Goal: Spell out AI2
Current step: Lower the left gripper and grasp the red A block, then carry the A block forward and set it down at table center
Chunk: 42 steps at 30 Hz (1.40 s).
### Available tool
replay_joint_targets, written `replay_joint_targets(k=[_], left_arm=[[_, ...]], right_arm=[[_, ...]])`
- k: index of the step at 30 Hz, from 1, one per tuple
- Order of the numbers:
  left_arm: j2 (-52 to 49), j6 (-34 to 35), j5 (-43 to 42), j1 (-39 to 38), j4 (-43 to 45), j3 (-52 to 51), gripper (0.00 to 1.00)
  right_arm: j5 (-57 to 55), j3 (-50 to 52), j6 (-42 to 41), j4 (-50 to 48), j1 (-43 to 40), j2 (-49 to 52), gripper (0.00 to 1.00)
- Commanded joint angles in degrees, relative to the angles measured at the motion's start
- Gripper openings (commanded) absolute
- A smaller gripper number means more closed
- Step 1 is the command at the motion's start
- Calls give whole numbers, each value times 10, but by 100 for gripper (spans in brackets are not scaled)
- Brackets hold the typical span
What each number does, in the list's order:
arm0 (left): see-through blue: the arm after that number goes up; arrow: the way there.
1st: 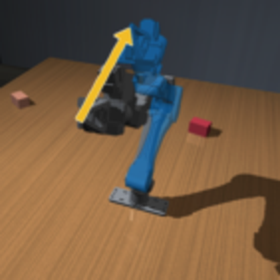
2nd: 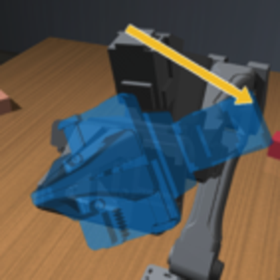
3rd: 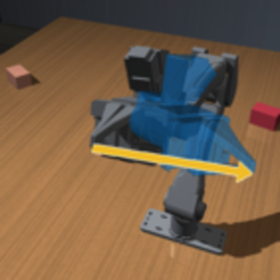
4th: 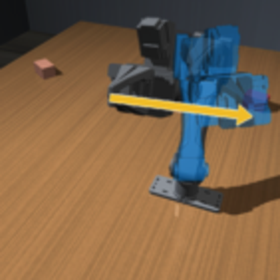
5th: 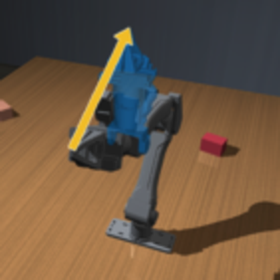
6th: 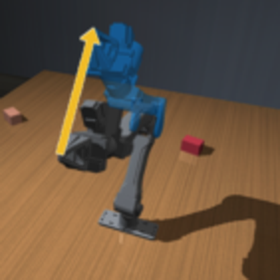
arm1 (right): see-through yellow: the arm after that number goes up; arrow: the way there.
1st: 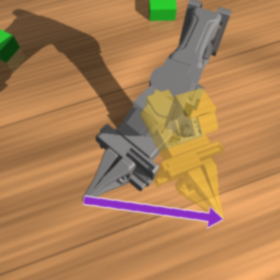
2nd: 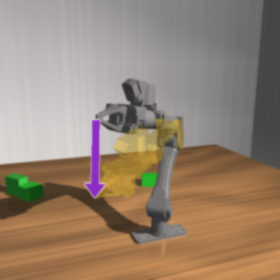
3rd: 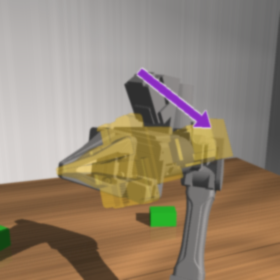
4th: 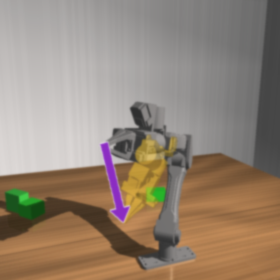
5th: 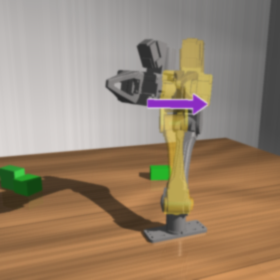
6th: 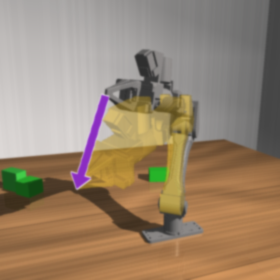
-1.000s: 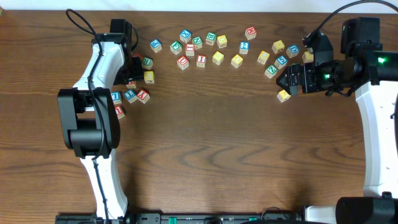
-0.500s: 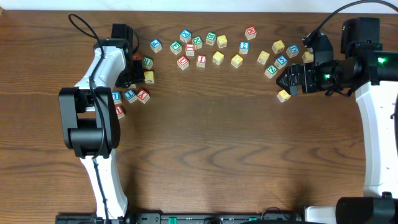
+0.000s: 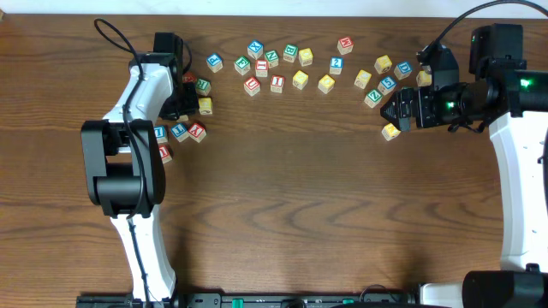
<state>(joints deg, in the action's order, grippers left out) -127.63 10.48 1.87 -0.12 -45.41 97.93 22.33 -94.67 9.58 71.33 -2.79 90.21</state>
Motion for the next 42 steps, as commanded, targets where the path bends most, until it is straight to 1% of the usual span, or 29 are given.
replay_joint_targets(k=[1, 6, 16, 18, 23, 30, 35, 42], left_arm=[[-4, -3, 5, 2, -6, -1, 32], [28, -3, 5, 2, -9, 2, 32], [138, -1, -2, 0, -18, 2, 32], [161, 5, -4, -5, -26, 2, 29], [191, 17, -15, -38, -52, 2, 29], [178, 35, -28, -115, -98, 1, 29], [151, 49, -28, -172, -100, 1, 29], [82, 62, -28, -237, -98, 1, 29]], right_arm=[[7, -9, 8, 1, -5, -1, 99], [6, -9, 8, 1, -5, -1, 99], [3, -9, 8, 1, -5, -1, 99], [3, -9, 8, 1, -5, -1, 99], [2, -9, 8, 1, -5, -1, 99], [-6, -9, 8, 3, -5, -1, 99], [-6, -9, 8, 3, -5, -1, 99], [-10, -9, 8, 3, -5, -1, 99]])
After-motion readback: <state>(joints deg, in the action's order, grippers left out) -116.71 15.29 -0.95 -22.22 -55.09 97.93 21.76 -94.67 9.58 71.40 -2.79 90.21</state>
